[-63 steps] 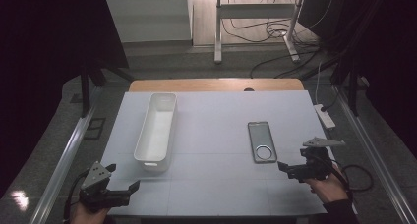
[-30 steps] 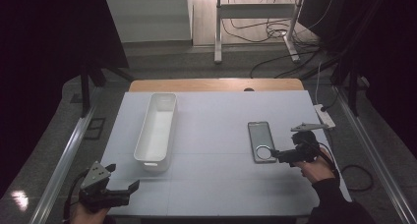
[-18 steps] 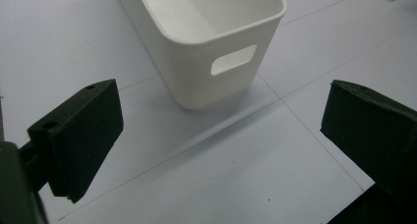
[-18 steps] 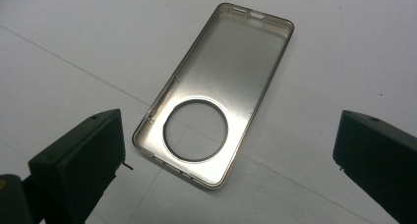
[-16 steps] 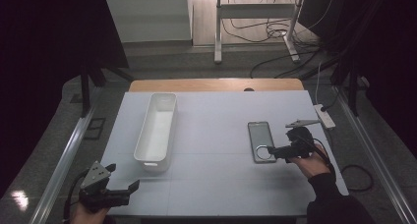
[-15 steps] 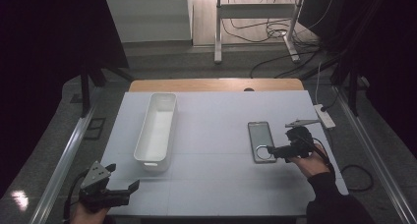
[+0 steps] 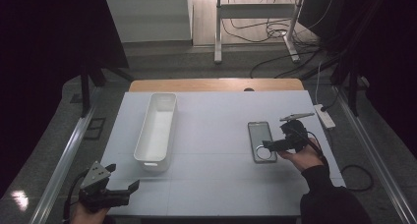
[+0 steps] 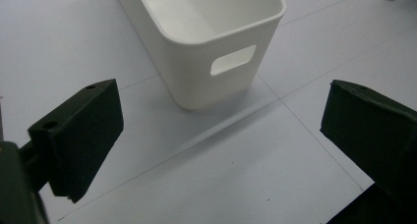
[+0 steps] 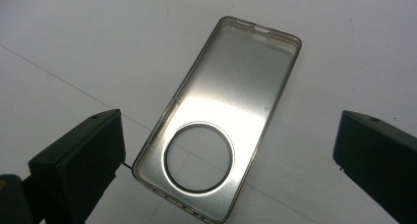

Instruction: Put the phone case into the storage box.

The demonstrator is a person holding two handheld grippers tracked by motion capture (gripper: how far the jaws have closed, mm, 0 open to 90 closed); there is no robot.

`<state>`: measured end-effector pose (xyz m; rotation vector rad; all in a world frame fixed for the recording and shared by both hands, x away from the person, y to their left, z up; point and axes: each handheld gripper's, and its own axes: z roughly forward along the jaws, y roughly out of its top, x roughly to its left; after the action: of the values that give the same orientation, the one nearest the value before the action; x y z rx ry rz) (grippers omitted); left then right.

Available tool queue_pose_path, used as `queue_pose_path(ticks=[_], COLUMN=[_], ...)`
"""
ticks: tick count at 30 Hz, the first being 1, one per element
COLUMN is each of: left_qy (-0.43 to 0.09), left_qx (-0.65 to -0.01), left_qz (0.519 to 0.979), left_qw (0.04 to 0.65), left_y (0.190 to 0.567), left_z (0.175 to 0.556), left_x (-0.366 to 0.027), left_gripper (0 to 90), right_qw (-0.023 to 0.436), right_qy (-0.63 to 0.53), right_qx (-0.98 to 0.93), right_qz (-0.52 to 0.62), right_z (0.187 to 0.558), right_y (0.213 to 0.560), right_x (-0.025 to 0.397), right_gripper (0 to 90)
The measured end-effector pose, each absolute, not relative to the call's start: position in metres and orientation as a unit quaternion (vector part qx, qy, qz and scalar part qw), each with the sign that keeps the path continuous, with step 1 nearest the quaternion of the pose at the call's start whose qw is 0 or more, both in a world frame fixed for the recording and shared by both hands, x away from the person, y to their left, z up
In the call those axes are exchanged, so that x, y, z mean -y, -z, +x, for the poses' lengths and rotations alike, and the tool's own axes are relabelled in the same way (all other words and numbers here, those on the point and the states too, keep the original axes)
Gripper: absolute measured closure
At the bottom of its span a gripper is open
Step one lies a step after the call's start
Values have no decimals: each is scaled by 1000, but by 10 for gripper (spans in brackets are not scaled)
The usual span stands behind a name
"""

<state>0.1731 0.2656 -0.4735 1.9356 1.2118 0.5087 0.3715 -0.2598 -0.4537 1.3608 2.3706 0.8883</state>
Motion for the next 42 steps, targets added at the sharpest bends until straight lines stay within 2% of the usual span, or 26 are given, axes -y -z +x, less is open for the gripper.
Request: queue_pose_path(ticks=[8,13,14,16,18,23,24,27,29,34,42], left_qy=[-200,-201,-201,-200,-200,-201,-201,-202,-202,-203,-203], left_qx=[-478,-477,-477,-478,-478,-477,-477,-477,-477,-476,-475], left_qz=[761,761,761,761,761,761,761,761,761,761,762], left_qw=[391,390,390,391,391,391,391,391,392,391,390], left_y=[473,473,473,473,473,473,473,473,473,473,473], left_z=[173,173,173,173,173,173,173,173,173,173,172], left_x=[-266,-266,-266,-266,-266,-266,-266,-266,-266,-266,-265], left_gripper=[32,32,32,32,31,31,31,31,31,31,31], right_qw=[130,128,128,130,130,124,124,114,113,102,116], right_qy=[-302,-293,-293,-290,-291,-288,-288,-276,-269,-252,-239], right_qx=[-819,-826,-826,-827,-830,-833,-833,-841,-844,-848,-847], right_qz=[470,465,465,463,458,455,455,451,451,454,461], right_z=[376,376,376,376,374,373,373,374,374,376,377], right_y=[452,456,456,457,458,464,464,471,473,481,484], right_x=[256,254,254,254,254,257,257,258,258,261,263], right_gripper=[71,196,196,273,397,598,598,712,730,885,897])
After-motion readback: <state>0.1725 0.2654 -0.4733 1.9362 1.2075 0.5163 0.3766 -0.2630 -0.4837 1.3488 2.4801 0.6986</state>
